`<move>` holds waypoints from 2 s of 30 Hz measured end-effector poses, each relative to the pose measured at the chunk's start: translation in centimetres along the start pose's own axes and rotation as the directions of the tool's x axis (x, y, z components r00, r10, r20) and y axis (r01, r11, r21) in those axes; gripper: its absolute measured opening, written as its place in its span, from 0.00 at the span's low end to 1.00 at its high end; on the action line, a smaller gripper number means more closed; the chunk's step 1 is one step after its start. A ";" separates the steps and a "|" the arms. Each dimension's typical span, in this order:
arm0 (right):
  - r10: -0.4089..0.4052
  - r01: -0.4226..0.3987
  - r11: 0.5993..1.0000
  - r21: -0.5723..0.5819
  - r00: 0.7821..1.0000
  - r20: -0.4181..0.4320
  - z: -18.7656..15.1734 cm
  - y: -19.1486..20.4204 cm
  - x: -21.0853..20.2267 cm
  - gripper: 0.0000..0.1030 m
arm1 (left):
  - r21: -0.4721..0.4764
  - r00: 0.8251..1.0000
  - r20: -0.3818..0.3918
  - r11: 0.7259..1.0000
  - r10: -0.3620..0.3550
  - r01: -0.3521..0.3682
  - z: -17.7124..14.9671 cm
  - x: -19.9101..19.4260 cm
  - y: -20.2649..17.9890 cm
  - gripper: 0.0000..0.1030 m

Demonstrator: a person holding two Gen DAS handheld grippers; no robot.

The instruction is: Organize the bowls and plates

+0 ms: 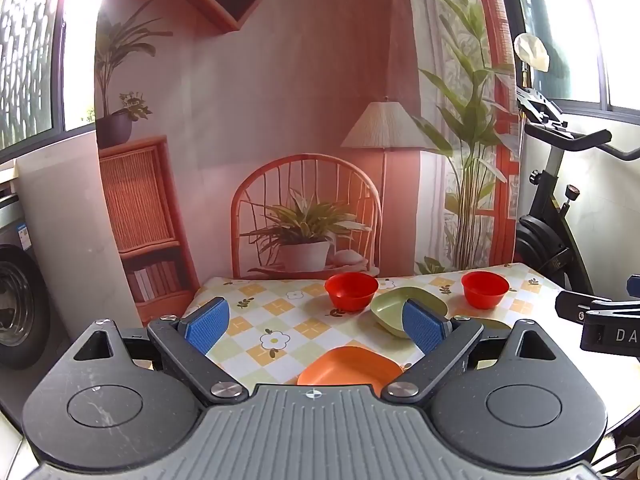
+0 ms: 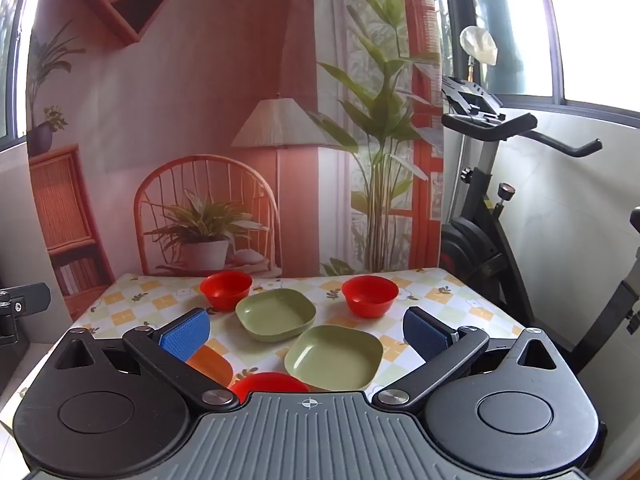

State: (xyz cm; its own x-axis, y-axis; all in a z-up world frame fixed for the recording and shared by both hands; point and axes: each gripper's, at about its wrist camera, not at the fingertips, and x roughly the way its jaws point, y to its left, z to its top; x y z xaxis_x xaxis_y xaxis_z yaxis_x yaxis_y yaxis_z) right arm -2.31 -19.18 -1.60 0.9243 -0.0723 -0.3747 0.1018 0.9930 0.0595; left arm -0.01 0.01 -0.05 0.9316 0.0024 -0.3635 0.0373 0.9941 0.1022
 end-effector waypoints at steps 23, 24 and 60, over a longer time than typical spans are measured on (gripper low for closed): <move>0.001 -0.001 1.000 0.001 1.000 -0.002 0.0 0.0 0.1 1.00 | 0.003 1.000 0.002 1.000 0.002 -0.002 0.1 -0.1 0.1 0.92; 0.000 0.000 1.000 0.001 1.000 -0.002 0.0 0.0 0.1 1.00 | 0.003 1.000 0.001 1.000 0.002 -0.002 0.1 -0.1 0.1 0.92; 0.000 0.000 1.000 0.002 1.000 -0.004 0.1 0.0 0.1 1.00 | 0.004 1.000 -0.001 1.000 0.002 -0.002 0.0 0.2 0.4 0.92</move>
State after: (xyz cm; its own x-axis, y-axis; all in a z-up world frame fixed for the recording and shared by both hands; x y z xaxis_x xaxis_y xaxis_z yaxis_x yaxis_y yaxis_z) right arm -2.22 -19.22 -1.58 0.9227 -0.0714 -0.3788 0.1021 0.9929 0.0613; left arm 0.22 0.41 -0.13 0.9312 0.0043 -0.3646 0.0370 0.9937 0.1062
